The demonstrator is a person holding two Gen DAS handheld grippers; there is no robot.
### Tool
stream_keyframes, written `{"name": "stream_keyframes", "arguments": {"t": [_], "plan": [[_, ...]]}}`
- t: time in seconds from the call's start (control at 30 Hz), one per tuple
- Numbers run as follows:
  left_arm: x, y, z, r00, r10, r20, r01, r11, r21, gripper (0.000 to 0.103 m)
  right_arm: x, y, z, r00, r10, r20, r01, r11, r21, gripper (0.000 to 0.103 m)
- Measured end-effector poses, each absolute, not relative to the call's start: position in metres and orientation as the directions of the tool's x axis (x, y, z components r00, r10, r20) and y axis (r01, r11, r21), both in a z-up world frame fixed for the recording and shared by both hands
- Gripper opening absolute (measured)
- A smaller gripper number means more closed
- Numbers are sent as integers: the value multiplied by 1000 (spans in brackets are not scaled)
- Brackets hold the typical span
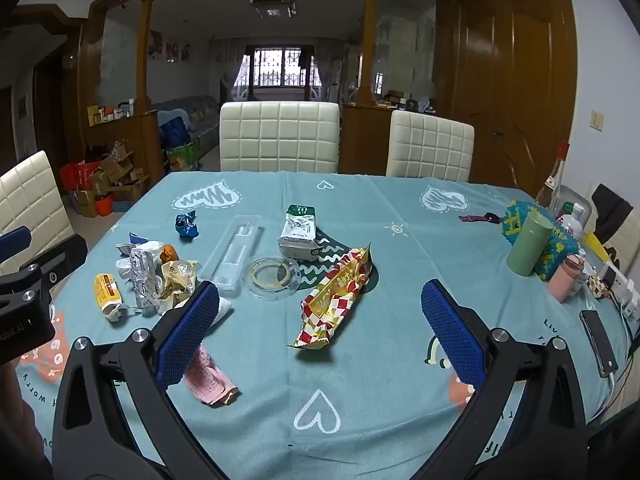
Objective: Collect trash
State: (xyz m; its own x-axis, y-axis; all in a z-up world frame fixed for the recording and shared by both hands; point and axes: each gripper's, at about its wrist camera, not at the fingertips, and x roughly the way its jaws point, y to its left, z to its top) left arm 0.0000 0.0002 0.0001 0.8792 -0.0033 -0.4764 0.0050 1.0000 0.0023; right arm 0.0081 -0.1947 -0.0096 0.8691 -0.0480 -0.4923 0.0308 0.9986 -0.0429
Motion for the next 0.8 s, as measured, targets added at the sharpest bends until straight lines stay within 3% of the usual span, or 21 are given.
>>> {"name": "stream_keyframes", "arguments": {"t": [0.8], "plan": [[3, -1, -8, 868, -15, -496, 19, 1000, 2, 96, 7, -194, -9, 870, -52, -490, 31, 998, -50, 100]]}}
